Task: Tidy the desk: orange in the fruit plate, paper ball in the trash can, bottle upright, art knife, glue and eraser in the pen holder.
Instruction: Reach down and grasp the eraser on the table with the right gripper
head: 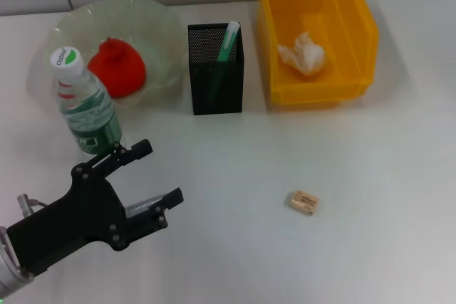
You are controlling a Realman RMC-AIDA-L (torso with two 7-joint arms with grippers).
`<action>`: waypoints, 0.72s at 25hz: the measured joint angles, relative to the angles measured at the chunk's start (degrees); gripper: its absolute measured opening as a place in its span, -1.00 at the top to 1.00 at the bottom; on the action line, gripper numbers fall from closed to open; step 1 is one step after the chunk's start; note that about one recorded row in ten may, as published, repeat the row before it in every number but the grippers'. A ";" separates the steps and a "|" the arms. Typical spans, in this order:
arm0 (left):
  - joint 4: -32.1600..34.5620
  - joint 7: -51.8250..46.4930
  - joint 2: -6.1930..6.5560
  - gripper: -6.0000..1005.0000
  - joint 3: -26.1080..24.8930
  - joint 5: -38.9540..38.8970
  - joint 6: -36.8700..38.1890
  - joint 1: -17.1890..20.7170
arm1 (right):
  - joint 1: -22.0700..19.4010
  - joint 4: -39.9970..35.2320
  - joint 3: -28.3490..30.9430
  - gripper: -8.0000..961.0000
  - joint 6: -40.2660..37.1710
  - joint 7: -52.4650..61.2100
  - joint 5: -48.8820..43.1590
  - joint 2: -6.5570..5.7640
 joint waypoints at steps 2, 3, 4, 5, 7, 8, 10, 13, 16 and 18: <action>0.04 0.00 0.04 -0.47 -0.09 0.01 0.00 0.00 | -8.74 4.03 0.79 0.31 2.52 -10.60 20.93 0.08; 0.04 0.00 0.04 -0.47 -0.09 0.01 0.00 0.00 | -8.74 4.03 0.79 0.30 2.52 -10.60 20.93 0.08; 0.05 0.00 0.06 -0.47 -0.12 0.01 -0.02 0.00 | -12.63 8.91 0.90 0.29 2.33 -18.00 33.13 0.08; 0.06 0.00 0.08 -0.47 -0.13 0.00 -0.07 -0.01 | -12.63 8.91 0.90 0.28 2.33 -18.00 33.13 0.08; 0.07 0.00 0.22 -0.47 -0.14 0.00 -0.30 0.03 | -16.65 16.75 1.85 0.23 -1.24 -24.23 47.42 -0.02; 0.07 0.00 0.22 -0.46 -0.14 0.00 -0.30 0.03 | -16.65 16.75 1.85 0.19 -1.24 -24.23 47.42 -0.02; 0.06 -0.03 0.32 -0.46 -0.14 0.02 -0.42 0.06 | -17.78 19.80 3.65 0.11 -4.81 -22.73 51.40 -0.09; 0.07 -0.34 0.60 -0.46 -0.14 0.25 -0.64 0.15 | -18.26 19.80 6.27 -0.01 -10.91 -11.85 48.80 -0.20; 0.07 -0.50 0.72 -0.46 -0.14 0.44 -1.01 0.33 | -17.12 15.01 8.28 -0.14 -16.99 4.36 36.57 -0.24; 0.07 -0.51 0.76 -0.46 -0.14 0.45 -1.17 0.46 | -15.18 10.00 8.63 -0.41 -20.91 15.96 23.58 -0.19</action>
